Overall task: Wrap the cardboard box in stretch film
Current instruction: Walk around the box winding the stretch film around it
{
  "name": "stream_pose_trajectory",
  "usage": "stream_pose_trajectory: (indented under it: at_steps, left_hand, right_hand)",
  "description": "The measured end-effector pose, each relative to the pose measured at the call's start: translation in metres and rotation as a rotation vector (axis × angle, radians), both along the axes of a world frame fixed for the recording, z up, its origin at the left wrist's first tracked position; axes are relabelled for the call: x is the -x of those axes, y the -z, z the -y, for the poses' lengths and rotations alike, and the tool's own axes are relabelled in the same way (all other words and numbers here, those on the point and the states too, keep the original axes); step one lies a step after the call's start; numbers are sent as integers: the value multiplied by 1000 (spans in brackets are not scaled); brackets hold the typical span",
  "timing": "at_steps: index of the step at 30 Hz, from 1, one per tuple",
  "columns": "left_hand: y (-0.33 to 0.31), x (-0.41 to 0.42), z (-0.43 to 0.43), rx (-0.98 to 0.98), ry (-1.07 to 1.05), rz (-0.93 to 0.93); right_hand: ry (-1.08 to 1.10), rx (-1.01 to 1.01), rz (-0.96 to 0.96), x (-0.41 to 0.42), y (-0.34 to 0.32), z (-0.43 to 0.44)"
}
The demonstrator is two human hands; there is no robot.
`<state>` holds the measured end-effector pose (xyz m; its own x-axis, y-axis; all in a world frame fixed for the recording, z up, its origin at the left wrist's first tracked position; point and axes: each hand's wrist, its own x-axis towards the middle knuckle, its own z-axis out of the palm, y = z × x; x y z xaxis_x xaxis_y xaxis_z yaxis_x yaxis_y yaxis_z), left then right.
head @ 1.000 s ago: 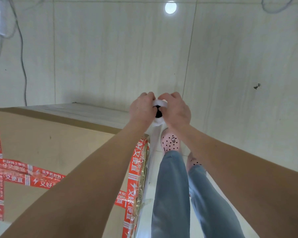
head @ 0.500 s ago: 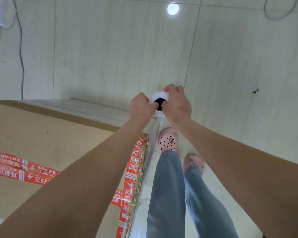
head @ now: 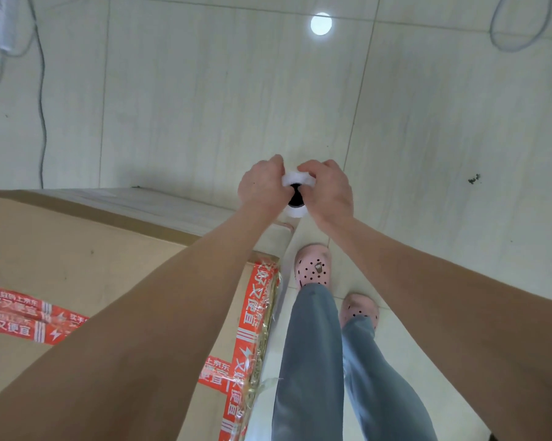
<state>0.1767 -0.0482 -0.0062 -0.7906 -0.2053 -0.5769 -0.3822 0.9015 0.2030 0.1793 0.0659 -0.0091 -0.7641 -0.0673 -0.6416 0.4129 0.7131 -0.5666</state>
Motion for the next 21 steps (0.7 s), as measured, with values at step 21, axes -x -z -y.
stream_pose_trajectory:
  at_steps: [21]
  left_hand:
    - [-1,28,34,14,216,31]
  right_hand:
    - [-32,-150,148,26,6,47]
